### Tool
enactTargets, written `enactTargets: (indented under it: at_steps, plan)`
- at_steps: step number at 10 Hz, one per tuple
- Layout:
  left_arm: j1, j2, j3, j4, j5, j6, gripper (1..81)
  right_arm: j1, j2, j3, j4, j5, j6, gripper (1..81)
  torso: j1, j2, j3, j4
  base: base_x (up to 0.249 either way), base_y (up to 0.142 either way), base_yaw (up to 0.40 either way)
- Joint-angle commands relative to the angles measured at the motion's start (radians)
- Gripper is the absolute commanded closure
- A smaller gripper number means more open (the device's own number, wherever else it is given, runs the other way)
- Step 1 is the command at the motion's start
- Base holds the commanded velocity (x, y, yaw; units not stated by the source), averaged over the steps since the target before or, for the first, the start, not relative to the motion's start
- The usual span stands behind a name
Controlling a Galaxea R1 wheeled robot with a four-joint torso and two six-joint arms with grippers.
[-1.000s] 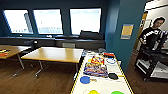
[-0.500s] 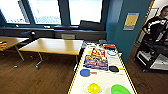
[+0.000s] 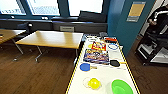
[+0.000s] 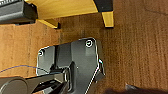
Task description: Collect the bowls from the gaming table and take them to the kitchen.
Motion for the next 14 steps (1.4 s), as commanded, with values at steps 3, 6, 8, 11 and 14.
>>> enactTargets:
  at_steps: [3, 6, 8, 11, 14]
  plan:
    - [-0.017, 0.002, -0.003, 0.003, 0.068, 0.005, 1.0, 0.261, -0.219, 0.109, 0.006, -0.064, 0.170, 1.0, 0.000, 0.000, 0.003, 0.000, 0.000, 0.000, 0.000]
    - [-0.017, 0.004, -0.003, 0.002, 0.070, 0.005, 1.0, 0.444, -0.232, 0.085, 0.009, -0.199, 0.242, 1.0, 0.001, 0.001, 0.002, 0.000, 0.000, 0.000, 0.000]
    - [-0.017, 0.003, -0.002, 0.003, 0.074, 0.005, 1.0, 0.540, -0.241, 0.052, 0.006, -0.258, 0.331, 1.0, 0.001, 0.001, 0.002, 0.000, 0.000, 0.000, 0.000]
    - [-0.017, 0.007, 0.000, 0.000, 0.073, 0.003, 1.0, 0.691, -0.236, 0.051, 0.008, -0.363, 0.359, 1.0, 0.001, 0.001, 0.001, 0.000, 0.000, 0.000, 0.000]
    - [-0.017, 0.004, 0.000, -0.001, 0.068, 0.002, 1.0, 0.832, -0.190, -0.033, 0.008, -0.485, 0.421, 1.0, 0.001, 0.001, 0.001, 0.000, 0.000, 0.000, 0.000]
